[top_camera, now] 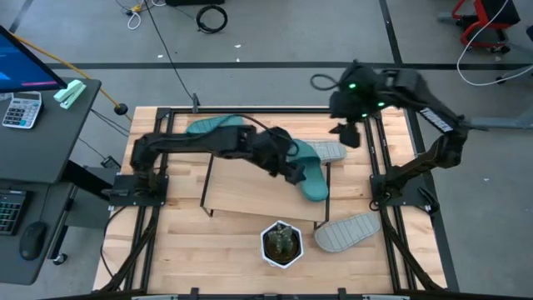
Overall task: Pick and place slides into the shelf
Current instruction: Put the right green slide on the shelf
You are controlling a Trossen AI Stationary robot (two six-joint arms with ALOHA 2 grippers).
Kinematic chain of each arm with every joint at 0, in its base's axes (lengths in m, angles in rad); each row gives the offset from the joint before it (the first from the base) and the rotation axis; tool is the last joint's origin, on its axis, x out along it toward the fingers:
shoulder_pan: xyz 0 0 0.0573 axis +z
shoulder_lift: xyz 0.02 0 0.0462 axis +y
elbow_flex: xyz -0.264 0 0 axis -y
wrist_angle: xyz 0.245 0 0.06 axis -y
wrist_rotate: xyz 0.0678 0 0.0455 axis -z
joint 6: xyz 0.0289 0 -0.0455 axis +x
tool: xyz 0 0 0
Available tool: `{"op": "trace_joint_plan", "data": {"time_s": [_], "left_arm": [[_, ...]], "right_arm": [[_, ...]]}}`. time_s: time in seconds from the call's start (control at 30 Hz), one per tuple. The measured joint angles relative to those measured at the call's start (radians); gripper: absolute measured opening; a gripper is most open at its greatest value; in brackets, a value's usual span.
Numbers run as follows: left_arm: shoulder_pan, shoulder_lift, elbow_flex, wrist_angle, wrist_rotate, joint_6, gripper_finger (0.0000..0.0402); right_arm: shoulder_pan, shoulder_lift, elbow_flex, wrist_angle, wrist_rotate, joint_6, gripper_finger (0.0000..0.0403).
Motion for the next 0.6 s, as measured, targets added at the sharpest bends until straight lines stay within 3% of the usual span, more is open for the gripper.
{"op": "trace_joint_plan", "data": {"time_s": [0.2, 0.43, 0.6], "left_arm": [[0.000, -0.107, 0.000, -0.090, -0.229, 0.031, 0.0309], [-0.003, -0.203, 0.000, -0.157, -0.380, 0.070, 0.0309], [-0.020, -0.247, 0.000, -0.183, -0.442, 0.084, 0.0309]], "right_arm": [[-0.068, 0.000, -0.214, 0.250, -0.078, -0.006, 0.0239], [-0.207, 0.001, -0.375, 0.341, -0.459, -0.068, 0.0238], [-0.265, 0.000, -0.424, 0.329, -0.489, -0.070, 0.0235]]}}
